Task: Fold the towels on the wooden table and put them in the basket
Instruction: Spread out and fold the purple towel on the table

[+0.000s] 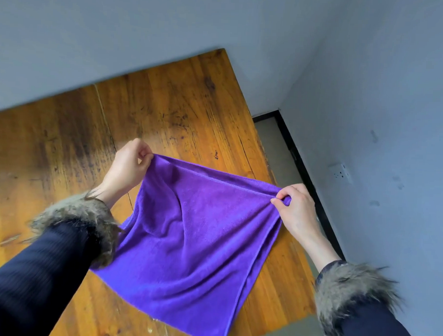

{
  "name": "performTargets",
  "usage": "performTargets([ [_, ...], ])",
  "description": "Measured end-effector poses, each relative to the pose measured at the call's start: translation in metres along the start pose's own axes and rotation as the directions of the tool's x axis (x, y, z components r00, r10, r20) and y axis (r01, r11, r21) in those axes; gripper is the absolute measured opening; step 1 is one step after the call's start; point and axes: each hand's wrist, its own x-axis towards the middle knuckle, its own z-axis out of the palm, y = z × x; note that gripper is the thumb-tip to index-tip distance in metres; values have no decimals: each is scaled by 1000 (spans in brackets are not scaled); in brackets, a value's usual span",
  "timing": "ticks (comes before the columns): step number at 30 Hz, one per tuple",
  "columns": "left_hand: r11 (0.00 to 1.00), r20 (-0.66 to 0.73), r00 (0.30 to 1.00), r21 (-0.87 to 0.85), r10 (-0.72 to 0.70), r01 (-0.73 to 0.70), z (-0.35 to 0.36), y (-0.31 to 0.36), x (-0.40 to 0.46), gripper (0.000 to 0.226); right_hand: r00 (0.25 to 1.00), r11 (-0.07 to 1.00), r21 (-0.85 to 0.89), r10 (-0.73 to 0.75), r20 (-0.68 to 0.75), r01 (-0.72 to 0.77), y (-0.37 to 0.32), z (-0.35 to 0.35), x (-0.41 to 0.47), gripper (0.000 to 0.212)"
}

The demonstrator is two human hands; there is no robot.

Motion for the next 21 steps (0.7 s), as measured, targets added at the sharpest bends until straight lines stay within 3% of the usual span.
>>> performTargets([
  [8, 958, -168, 961, -225, -219, 179, -56, 7, -57, 12, 995, 976, 209, -33, -96, 52, -44, -33, -20, 18],
  [14, 930, -346, 904, -344, -251, 126, -139, -2, -89, 11, 976, 902, 372, -203, -77, 217, -113, -72, -37, 23],
  [18, 924, -383, 893, -373, -235, 83, -191, -7, -120, 18, 957, 857, 427, -276, -93, 289, -151, -94, -52, 20],
  [21, 900, -387, 890, -432, -240, 55, -213, -10, -149, 25, 957, 840, 472, -290, -22, 266, -170, -98, -64, 17],
])
